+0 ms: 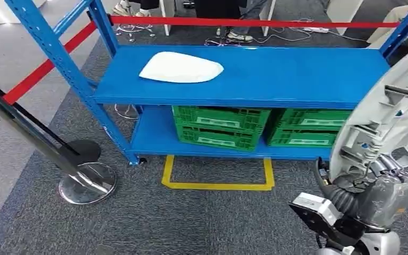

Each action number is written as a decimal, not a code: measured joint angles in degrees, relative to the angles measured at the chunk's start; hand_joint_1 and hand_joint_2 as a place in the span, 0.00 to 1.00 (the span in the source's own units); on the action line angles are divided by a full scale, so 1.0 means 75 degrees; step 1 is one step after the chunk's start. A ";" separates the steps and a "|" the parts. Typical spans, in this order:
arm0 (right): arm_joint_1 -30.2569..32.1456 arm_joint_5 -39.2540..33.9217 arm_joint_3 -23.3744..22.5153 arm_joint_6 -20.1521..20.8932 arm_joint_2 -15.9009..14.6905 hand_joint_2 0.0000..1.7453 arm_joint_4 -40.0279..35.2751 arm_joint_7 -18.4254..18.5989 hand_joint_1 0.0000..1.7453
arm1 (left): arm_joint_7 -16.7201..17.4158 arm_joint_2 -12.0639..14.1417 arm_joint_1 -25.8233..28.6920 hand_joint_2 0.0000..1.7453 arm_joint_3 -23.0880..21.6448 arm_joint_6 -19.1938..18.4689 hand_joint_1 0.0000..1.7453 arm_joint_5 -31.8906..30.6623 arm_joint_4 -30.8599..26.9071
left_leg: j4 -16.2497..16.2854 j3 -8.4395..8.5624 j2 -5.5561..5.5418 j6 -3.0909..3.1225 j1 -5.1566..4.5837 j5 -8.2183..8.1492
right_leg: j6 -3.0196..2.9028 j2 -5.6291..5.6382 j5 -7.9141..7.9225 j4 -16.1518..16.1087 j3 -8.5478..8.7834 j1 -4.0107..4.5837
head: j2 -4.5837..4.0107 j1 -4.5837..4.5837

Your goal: Take the parts from the cabinet and place them on the table.

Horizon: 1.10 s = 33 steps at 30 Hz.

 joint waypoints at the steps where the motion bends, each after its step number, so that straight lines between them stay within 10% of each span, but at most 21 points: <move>1: 0.0010 -0.0006 -0.0015 0.0000 0.0015 1.00 -0.0006 0.0003 0.94 | 0.0000 0.0003 0.0001 1.00 0.0000 0.0000 0.00 0.0000 0.0000 | 0.0034 -0.0034 -0.0002 -0.0042 -0.0002 0.0057 | -0.0010 -0.0012 0.0005 0.0022 -0.0073 -0.0002 | 0.0000 0.0003; 4: 0.0022 -0.0006 -0.0029 0.0003 0.0035 1.00 -0.0012 -0.0006 0.94 | 0.0000 0.0047 0.0016 1.00 0.0000 0.0000 0.00 0.0006 -0.0009 | 0.0071 -0.0151 -0.0015 -0.0132 0.0019 0.0032 | -0.0182 -0.0033 0.0118 0.0058 -0.0221 -0.0038 | 0.0000 0.0015; 7: 0.0027 -0.0009 -0.0041 0.0003 0.0064 1.00 -0.0015 -0.0003 0.94 | 0.0000 0.0023 0.0029 1.00 0.0000 0.0000 0.00 0.0006 -0.0009 | 0.1443 -0.0600 -0.0018 -0.0295 0.0073 -0.1126 | -0.0385 -0.0055 0.0256 0.0072 -0.0414 -0.0021 | 0.0000 -0.0052; 9: 0.0028 -0.0009 -0.0044 0.0003 0.0076 1.00 -0.0015 -0.0003 0.94 | 0.0003 0.0015 0.0031 1.00 0.0000 0.0000 0.00 0.0006 -0.0009 | 0.2371 -0.0811 -0.0018 -0.0301 0.0088 -0.1495 | -0.0400 -0.0060 0.0342 0.0093 -0.0541 0.0008 | 0.0000 -0.0049; 12: 0.0038 -0.0009 -0.0056 0.0003 0.0093 1.00 -0.0015 -0.0003 0.94 | 0.0003 0.0015 0.0033 1.00 -0.0003 0.0000 0.00 0.0006 -0.0009 | 0.1410 -0.0054 -0.0023 -0.0123 0.0056 -0.0862 | -0.0421 -0.0033 0.0439 0.0126 -0.0691 0.0106 | 0.0000 -0.0055; 14: 0.0041 -0.0009 -0.0067 0.0003 0.0105 1.00 -0.0032 -0.0003 0.94 | 0.0003 0.0079 0.0022 1.00 -0.0006 0.0000 0.00 0.0006 -0.0041 | 0.0129 0.0700 -0.0085 0.0238 -0.0089 -0.0576 | -0.0438 -0.0037 0.0487 0.0124 -0.0728 0.0104 | 0.0000 -0.0020; 15: 0.0025 -0.0009 -0.0073 0.0000 0.0105 1.00 -0.0035 -0.0009 0.94 | 0.0000 0.0055 0.0018 1.00 -0.0012 0.0000 0.00 -0.0012 -0.0044 | -0.0068 0.0801 -0.0074 0.0294 -0.0086 -0.0602 | -0.0398 -0.0042 0.0535 0.0133 -0.0762 0.0140 | 0.0000 -0.0014; 19: 0.0103 -0.0038 -0.0099 0.0000 0.0137 1.00 -0.0082 -0.0026 0.94 | 0.0015 0.0047 0.0024 1.00 -0.0017 0.0000 0.00 -0.0006 -0.0050 | -0.0440 0.0806 -0.0066 0.0324 -0.0084 -0.0312 | -0.0231 -0.0034 0.0645 0.0066 -0.0854 0.0095 | 0.0000 -0.0043; 23: 0.0124 -0.0041 -0.0152 0.0000 0.0149 1.00 -0.0096 -0.0120 0.94 | 0.0026 0.0017 -0.0001 1.00 -0.0064 -0.0003 0.00 -0.0009 -0.0061 | -0.0488 0.0616 -0.0022 0.0263 -0.0039 -0.0173 | -0.0101 -0.0024 -0.0625 0.1798 -0.1522 0.0037 | 0.0000 0.0009; 25: 0.0165 -0.0079 -0.0181 0.0003 0.0155 1.00 -0.0096 -0.0117 0.94 | 0.0029 -0.0003 0.0003 1.00 -0.0076 -0.0003 0.00 -0.0015 -0.0061 | -0.0426 0.0506 -0.0002 0.0228 -0.0021 -0.0117 | -0.0031 -0.0029 -0.0656 0.2375 -0.1589 0.0010 | 0.0000 0.0024; 28: 0.0170 -0.0160 -0.0225 0.0003 0.0184 1.00 -0.0108 -0.0219 0.94 | 0.0035 -0.0026 -0.0004 1.00 -0.0120 -0.0003 0.00 -0.0041 -0.0061 | -0.0184 0.0282 0.0001 0.0156 0.0068 -0.0114 | 0.0123 -0.0048 0.0158 0.0876 -0.0575 -0.0094 | 0.0000 0.0021; 29: 0.0163 -0.0178 -0.0242 0.0000 0.0224 1.00 -0.0125 -0.0262 0.94 | 0.0035 -0.0012 -0.0005 1.00 -0.0125 -0.0003 0.00 -0.0044 -0.0070 | -0.0046 0.0185 -0.0006 0.0100 0.0059 -0.0134 | 0.0232 -0.0052 0.0007 0.0283 -0.0259 -0.0124 | 0.0000 0.0030; 33: 0.0290 -0.0233 -0.0297 0.0000 0.0312 1.00 -0.0189 -0.0353 0.94 | 0.0038 -0.0009 0.0027 1.00 -0.0134 0.0000 0.00 -0.0064 -0.0082 | 0.0144 -0.0018 -0.0037 -0.0057 0.0016 -0.0015 | -0.0050 -0.0018 0.0023 0.0288 -0.0282 -0.0051 | 0.0000 0.0024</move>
